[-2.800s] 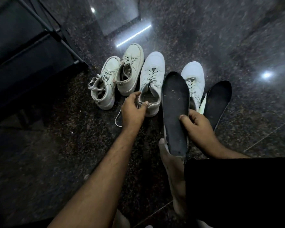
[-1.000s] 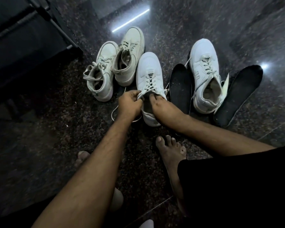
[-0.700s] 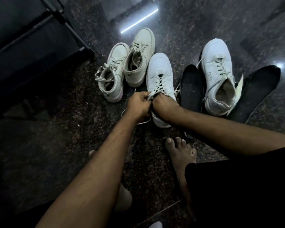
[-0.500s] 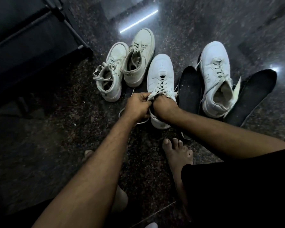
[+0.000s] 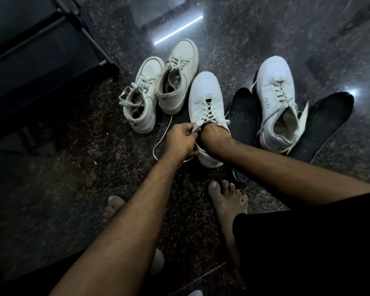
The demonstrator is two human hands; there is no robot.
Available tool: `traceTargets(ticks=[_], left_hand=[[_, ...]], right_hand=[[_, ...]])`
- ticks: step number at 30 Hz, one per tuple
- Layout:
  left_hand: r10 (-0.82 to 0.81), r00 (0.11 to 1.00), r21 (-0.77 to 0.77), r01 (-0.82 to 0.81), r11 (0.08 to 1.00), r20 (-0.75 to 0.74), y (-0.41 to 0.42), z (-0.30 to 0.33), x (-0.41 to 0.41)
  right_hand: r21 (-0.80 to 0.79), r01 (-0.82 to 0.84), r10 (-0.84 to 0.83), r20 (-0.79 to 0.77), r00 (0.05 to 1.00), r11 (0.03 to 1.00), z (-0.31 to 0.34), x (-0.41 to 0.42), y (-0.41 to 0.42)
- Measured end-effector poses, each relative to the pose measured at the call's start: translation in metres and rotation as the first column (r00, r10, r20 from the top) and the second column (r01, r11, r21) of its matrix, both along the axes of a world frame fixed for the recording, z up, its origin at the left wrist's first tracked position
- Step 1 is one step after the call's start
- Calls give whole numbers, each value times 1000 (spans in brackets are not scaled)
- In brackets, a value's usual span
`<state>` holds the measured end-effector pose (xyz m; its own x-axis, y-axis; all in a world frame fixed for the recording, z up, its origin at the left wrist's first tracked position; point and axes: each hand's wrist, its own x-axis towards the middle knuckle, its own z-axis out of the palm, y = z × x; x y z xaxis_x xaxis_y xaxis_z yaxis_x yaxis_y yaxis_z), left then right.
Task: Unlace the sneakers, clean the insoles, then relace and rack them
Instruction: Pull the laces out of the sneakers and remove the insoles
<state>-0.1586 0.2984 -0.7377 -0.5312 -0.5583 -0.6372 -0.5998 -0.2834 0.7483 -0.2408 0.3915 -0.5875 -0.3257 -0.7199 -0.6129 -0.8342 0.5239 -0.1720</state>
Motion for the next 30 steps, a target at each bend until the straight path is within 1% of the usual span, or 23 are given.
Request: traceTargets(ticks=[2, 4, 6, 7, 8, 9, 10, 11, 12, 15, 16, 17, 18, 19, 21, 22, 24, 26, 28, 30], left_hand=[[4, 1000, -5, -4, 1000, -6, 1, -1, 0], [8, 1000, 9, -8, 1000, -16, 2, 1, 1], [4, 1000, 12, -4, 1000, -20, 2, 1, 2], [5, 1000, 9, -5, 1000, -21, 2, 0, 2], [5, 1000, 5, -5, 1000, -19, 1, 1, 2], [2, 1000, -3, -2, 1000, -14, 1, 0, 2], [-2, 1000, -11, 2, 1000, -6, 1, 0, 2], [-3, 1000, -14, 3, 1000, -3, 2, 0, 1], [-1, 1000, -14, 1, 1000, -1, 2, 0, 0], [-8, 1000, -101, 7, 995, -1, 1, -2, -1], [-20, 1000, -133, 18, 991, -9, -1, -6, 0], [-25, 1000, -148, 23, 989, -13, -2, -9, 0], [-18, 1000, -146, 15, 989, -18, -2, -9, 0], [0, 1000, -132, -3, 991, -25, -2, -7, 0], [25, 999, -105, -28, 994, -25, 1, -3, -1], [21, 1000, -98, -23, 995, -23, 2, -5, -2], [24, 999, -98, -27, 995, -29, 3, -8, -2], [44, 999, -72, -45, 996, -23, 4, -5, -3], [51, 998, -41, -52, 998, -39, 3, -2, -4], [39, 998, -66, -42, 997, -39, 3, 1, -4]], right_hand=[[17, -16, 15, 63, 998, 1000, -7, 1, 1], [27, -31, 30, 45, 999, 999, -3, -2, -1], [-19, -119, 120, 43, 992, 993, -6, -1, 5], [-16, -189, 189, 35, 981, 982, -4, 1, 5], [13, -214, 214, 33, 976, 977, 1, 3, 5], [5, -163, 163, 50, 985, 987, -5, 3, 5], [26, -134, 133, 26, 991, 991, -4, 4, 5], [42, -125, 124, 27, 992, 991, -6, 2, 5], [16, -118, 118, 28, 993, 993, -7, -1, 6], [-43, -277, 276, -8, 961, 960, -3, -4, 6], [-77, -294, 293, -35, 956, 953, -4, 2, 9], [-36, -315, 312, -61, 948, 949, -9, 9, 12], [12, -275, 274, -109, 955, 961, -19, 13, 16], [5, -245, 243, -150, 958, 970, -35, 12, 16], [-174, -158, 127, -178, 976, 972, -67, 2, 16], [-218, -102, 69, -153, 986, 970, -79, -5, 19], [-284, -44, 13, -109, 994, 958, -91, -16, 26], [-339, -60, 32, -88, 996, 939, -94, -22, 33], [-424, -72, 28, -109, 994, 903, -94, -25, 37], [-570, -6, -64, -104, 992, 822, -99, -34, 35]])
